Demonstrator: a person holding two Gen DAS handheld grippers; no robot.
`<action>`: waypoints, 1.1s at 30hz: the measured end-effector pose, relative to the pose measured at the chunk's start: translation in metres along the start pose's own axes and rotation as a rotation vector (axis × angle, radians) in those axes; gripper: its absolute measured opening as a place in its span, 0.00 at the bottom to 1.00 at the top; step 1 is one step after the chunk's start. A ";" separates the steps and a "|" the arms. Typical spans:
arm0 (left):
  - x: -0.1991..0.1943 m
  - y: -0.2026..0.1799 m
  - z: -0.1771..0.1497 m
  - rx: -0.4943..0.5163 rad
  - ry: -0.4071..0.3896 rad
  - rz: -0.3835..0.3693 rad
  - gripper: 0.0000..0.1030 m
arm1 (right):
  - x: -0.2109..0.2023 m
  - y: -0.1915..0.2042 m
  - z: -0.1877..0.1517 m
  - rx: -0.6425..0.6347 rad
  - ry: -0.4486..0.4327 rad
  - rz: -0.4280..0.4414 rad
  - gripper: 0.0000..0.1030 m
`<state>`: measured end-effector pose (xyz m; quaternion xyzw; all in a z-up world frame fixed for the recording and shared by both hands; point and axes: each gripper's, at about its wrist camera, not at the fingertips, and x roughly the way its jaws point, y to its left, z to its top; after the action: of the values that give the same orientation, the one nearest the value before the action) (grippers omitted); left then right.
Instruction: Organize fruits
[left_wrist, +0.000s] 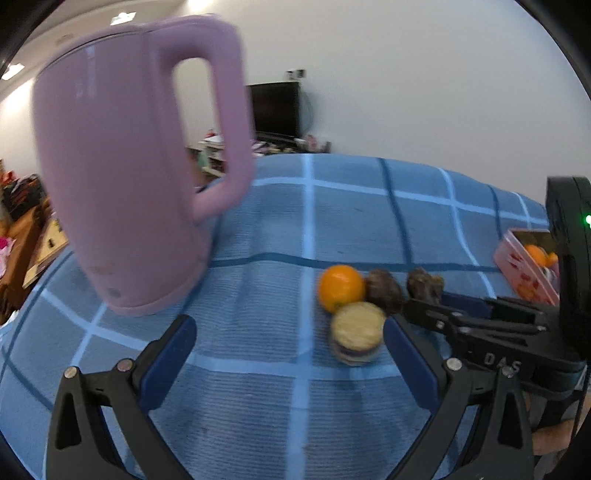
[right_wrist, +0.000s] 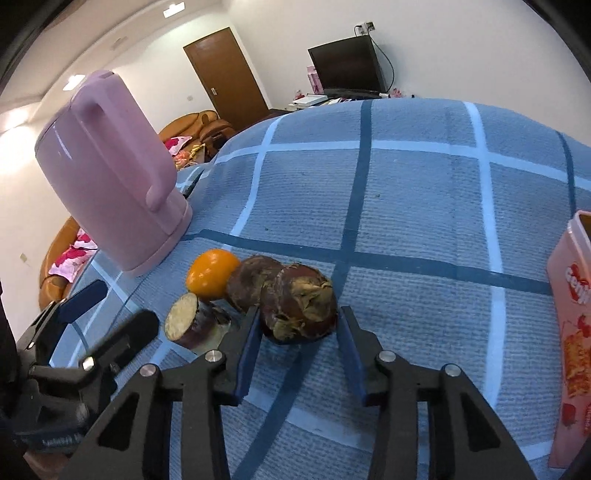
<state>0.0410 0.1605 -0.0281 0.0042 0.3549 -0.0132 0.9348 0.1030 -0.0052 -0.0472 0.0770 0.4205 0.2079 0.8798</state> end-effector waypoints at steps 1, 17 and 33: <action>0.000 -0.003 -0.001 0.011 -0.004 -0.005 1.00 | -0.001 -0.002 -0.001 0.007 -0.009 -0.002 0.42; 0.048 -0.019 0.002 -0.036 0.151 -0.156 0.48 | -0.060 -0.015 -0.025 -0.024 -0.169 -0.137 0.42; -0.016 0.029 -0.008 -0.230 -0.181 0.086 0.38 | -0.094 0.012 -0.041 -0.186 -0.357 -0.229 0.42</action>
<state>0.0248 0.1895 -0.0236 -0.0887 0.2677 0.0673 0.9570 0.0148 -0.0364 -0.0031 -0.0173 0.2434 0.1275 0.9613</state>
